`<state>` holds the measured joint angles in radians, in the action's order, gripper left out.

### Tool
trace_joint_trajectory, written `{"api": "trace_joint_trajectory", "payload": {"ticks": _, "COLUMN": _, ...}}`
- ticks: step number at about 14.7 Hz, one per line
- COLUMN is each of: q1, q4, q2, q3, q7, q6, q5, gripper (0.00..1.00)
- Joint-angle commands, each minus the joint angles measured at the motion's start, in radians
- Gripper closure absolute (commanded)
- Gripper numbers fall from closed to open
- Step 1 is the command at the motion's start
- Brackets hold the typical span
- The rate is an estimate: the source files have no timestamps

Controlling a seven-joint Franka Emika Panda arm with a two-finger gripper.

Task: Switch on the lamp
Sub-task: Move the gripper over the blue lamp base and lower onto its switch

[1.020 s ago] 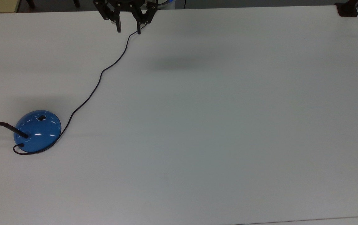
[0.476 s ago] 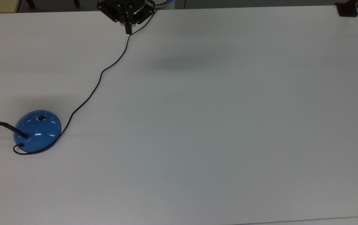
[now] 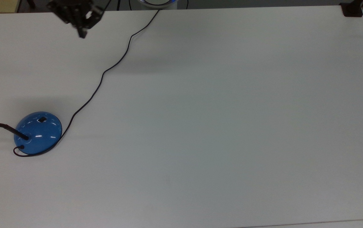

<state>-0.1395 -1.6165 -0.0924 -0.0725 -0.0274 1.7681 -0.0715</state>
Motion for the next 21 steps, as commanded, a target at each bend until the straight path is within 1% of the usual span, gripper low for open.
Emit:
{"api": "trace_joint_trajectory", "payload": {"ticks": 1, "q1": -0.067, "q4": -0.117, "q2": -0.039, "q3": 0.0, "q7": -0.049, "q6": 0.222, "q5": 0.016, "gripper": 1.0}}
{"api": "trace_joint_trajectory", "payload": {"ticks": 3, "q1": -0.075, "q4": -0.126, "q2": -0.085, "q3": -0.003, "q7": -0.052, "q6": 0.289, "q5": 0.016, "gripper": 1.0}}
{"api": "trace_joint_trajectory", "payload": {"ticks": 5, "q1": -0.107, "q4": -0.128, "q2": -0.131, "q3": -0.001, "q7": -0.095, "q6": 0.367, "q5": 0.016, "gripper": 1.0}}
{"api": "trace_joint_trajectory", "payload": {"ticks": 9, "q1": -0.117, "q4": -0.18, "q2": -0.228, "q3": -0.001, "q7": -0.147, "q6": 0.623, "q5": 0.016, "gripper": 1.0}}
{"api": "trace_joint_trajectory", "payload": {"ticks": 12, "q1": -0.15, "q4": -0.177, "q2": -0.311, "q3": -0.001, "q7": -0.203, "q6": 0.796, "q5": 0.018, "gripper": 1.0}}
{"api": "trace_joint_trajectory", "payload": {"ticks": 15, "q1": -0.166, "q4": -0.174, "q2": -0.375, "q3": -0.001, "q7": -0.212, "q6": 0.933, "q5": 0.019, "gripper": 1.0}}
{"api": "trace_joint_trajectory", "payload": {"ticks": 17, "q1": -0.18, "q4": -0.172, "q2": -0.397, "q3": -0.001, "q7": -0.212, "q6": 0.996, "q5": 0.019, "gripper": 1.0}}
{"api": "trace_joint_trajectory", "payload": {"ticks": 21, "q1": -0.181, "q4": -0.171, "q2": -0.397, "q3": -0.001, "q7": -0.212, "q6": 0.999, "q5": 0.016, "gripper": 1.0}}
